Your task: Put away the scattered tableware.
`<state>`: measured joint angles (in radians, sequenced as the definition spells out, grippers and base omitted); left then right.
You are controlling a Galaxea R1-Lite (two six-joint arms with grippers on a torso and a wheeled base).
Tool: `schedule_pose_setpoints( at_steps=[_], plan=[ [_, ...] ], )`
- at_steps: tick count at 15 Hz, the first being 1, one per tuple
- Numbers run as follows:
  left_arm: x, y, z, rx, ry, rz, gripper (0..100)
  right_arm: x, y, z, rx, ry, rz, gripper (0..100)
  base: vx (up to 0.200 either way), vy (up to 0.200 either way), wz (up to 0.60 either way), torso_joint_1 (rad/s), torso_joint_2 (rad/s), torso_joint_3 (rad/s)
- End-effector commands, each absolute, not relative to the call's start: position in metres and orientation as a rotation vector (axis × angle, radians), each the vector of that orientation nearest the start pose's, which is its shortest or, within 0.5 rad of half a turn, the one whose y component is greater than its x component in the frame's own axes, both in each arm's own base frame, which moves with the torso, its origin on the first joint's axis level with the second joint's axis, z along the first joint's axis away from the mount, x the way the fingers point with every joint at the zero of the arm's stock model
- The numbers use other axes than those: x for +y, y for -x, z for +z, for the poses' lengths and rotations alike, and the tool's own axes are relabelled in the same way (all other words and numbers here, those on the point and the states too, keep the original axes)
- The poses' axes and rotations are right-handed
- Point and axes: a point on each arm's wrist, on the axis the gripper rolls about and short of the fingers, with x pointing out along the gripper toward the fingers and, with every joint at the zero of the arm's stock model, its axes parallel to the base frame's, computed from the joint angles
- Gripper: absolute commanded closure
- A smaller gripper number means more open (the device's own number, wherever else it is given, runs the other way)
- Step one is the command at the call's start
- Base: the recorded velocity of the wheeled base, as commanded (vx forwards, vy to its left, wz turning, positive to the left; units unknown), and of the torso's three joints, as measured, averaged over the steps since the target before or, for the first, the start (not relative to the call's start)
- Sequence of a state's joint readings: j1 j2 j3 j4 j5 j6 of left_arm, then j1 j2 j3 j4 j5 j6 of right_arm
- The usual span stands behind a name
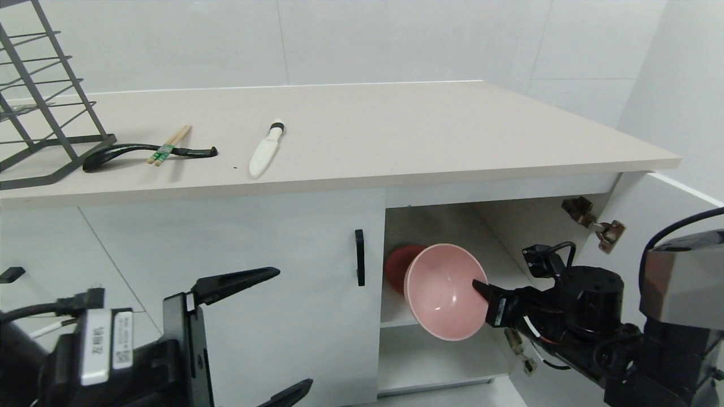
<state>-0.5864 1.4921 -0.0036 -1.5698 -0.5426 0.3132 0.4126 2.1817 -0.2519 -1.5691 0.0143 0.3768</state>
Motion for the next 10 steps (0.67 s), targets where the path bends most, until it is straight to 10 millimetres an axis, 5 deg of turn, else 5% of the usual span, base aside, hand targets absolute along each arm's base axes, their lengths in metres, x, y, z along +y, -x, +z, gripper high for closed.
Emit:
schedule_pose_setpoints(
  at_steps=[1,10],
  plan=[
    [-0.088,-0.121,0.156,-0.333,-0.232,-1.025,0,0.111,-0.274,0.002,0.436,-0.297,0.319,100,0.0,0.0,0.0,0.0,0.0,0.0],
    [-0.033,-0.055,0.183,-0.43,-0.038,-0.751,0,0.121,-0.317,-0.023,0.354,-0.17,0.335,100,0.0,0.0,0.0,0.0,0.0,0.0]
  ],
)
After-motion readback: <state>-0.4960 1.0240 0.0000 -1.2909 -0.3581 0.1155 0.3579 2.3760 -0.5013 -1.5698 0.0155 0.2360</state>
